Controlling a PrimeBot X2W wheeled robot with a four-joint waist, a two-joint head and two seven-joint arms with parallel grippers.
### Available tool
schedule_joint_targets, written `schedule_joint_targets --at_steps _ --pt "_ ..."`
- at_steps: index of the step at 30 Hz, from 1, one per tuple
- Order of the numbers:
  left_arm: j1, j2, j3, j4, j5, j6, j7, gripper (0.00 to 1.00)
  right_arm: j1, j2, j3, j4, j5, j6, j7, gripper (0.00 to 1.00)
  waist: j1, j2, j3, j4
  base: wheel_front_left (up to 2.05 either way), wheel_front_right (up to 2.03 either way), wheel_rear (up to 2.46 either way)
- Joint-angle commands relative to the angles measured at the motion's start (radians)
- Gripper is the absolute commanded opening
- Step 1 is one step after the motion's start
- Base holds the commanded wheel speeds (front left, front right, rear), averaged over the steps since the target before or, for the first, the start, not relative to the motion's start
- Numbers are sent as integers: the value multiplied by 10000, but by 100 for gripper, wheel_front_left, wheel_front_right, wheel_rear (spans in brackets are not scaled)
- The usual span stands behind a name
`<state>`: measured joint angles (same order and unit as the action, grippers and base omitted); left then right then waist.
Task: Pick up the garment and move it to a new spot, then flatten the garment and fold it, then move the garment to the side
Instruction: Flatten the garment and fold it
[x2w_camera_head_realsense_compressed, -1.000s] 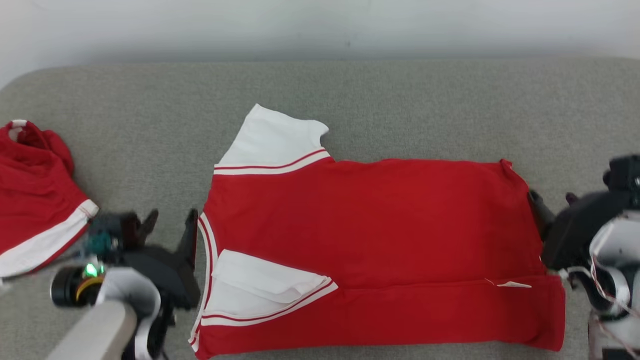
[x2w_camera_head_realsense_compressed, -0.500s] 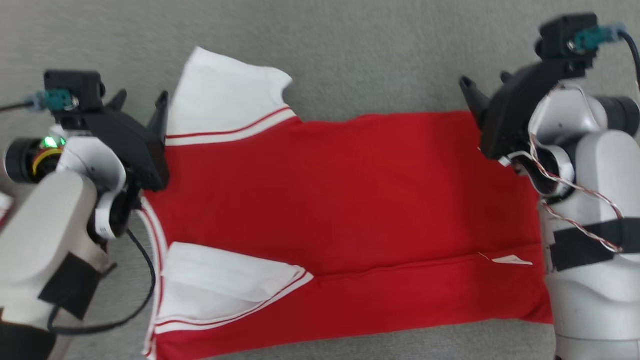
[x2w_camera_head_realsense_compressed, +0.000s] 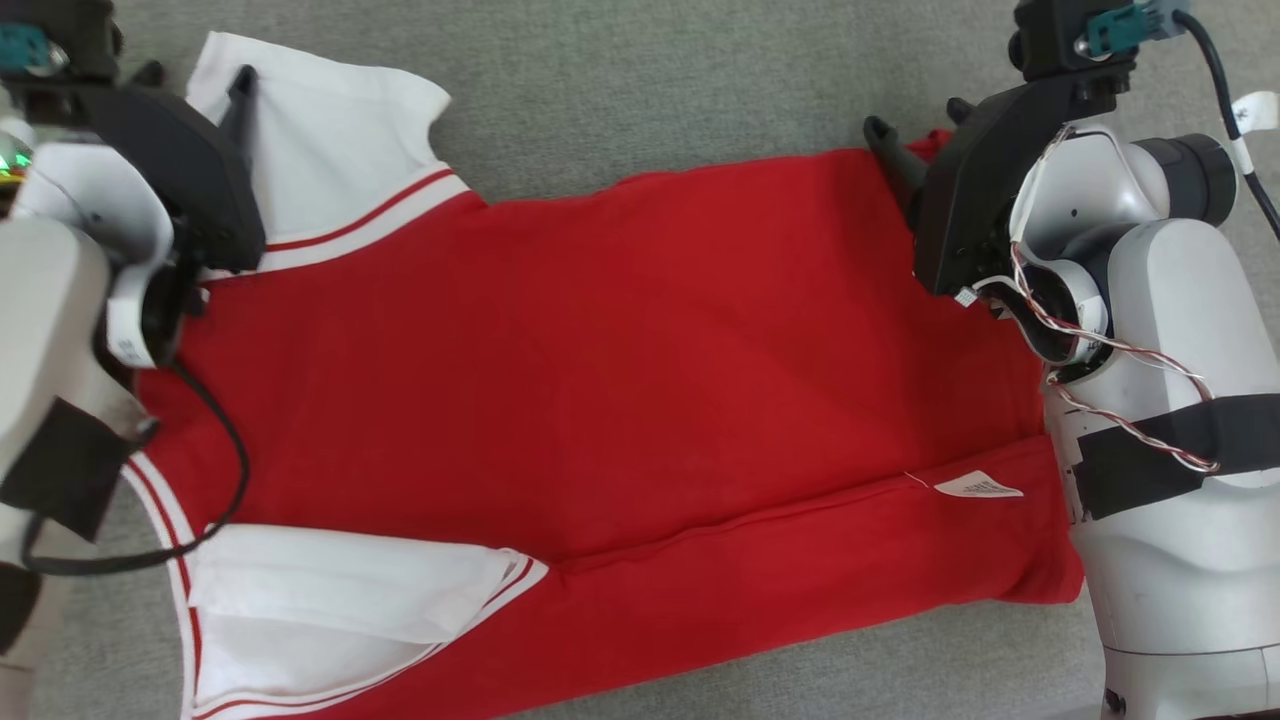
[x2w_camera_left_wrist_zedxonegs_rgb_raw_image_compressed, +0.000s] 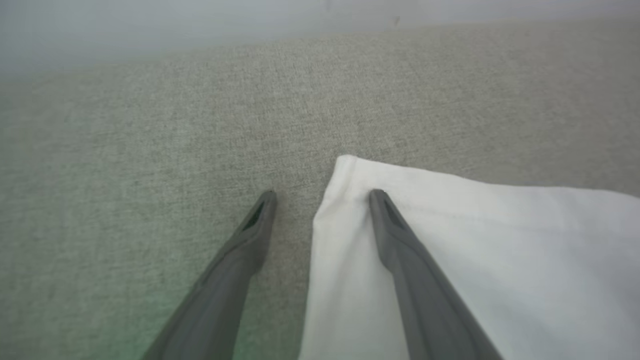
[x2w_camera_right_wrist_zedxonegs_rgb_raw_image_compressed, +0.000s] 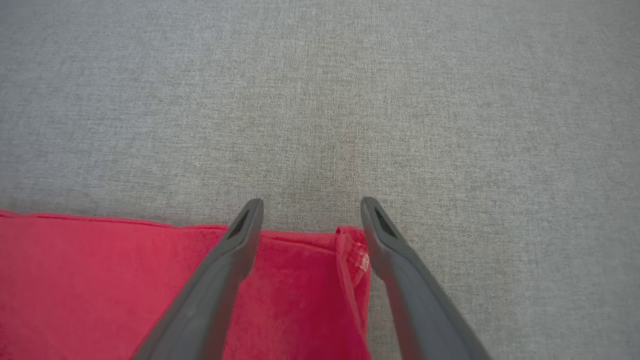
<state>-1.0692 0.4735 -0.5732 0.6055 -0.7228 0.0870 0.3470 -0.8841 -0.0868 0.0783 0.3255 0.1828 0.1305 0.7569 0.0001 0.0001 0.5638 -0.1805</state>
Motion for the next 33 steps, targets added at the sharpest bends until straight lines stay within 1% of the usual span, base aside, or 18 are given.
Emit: schedule_joint_targets --at_steps 1,2,3,7,9,10,16,20,22,26,33 --pt "249 -9 -237 233 -81 -23 649 57 -56 -83 129 -100 109 1 71 100 -1 -1 226 -231 0 0 0" --pt "265 43 -298 199 -110 -44 921 17 -32 -128 195 -166 122 1 126 100 -1 -1 230 -225 0 0 0" --pt "270 97 -319 160 -190 -40 1197 0 5 -183 246 -253 154 1 177 100 -1 -1 230 -210 0 0 0" --pt "492 380 -424 -241 -429 12 2185 0 208 -365 394 -645 239 1 531 100 -1 -1 181 -123 0 0 0" --pt "605 510 -366 -551 -591 24 2448 0 264 -467 484 -868 290 1 766 100 -1 -1 160 -99 0 0 0" --pt "629 692 -320 -834 -563 66 2550 0 276 -531 591 -1145 285 1 992 100 -1 -1 160 -93 0 0 0" --pt "796 1142 -221 -1453 -549 273 2651 0 528 -506 712 -2029 225 1 1924 100 -1 -1 158 -123 0 0 0" --pt "861 1187 -206 -1806 -545 351 2586 0 712 -767 442 -2506 -406 1 2627 100 -1 -1 158 -107 0 0 0" --pt "861 1173 -218 -1942 -536 357 2573 0 762 -802 308 -2635 -677 1 2607 100 -1 -1 169 -93 0 0 0" --pt "774 1166 -240 -2069 -540 392 2575 0 692 -942 270 -2302 -1021 1 2299 100 -1 -1 235 -60 0 0 0" --pt "687 1167 -290 -2110 -532 380 2577 0 296 -838 512 -1512 -812 1 1808 100 -1 -1 363 35 0 0 0"
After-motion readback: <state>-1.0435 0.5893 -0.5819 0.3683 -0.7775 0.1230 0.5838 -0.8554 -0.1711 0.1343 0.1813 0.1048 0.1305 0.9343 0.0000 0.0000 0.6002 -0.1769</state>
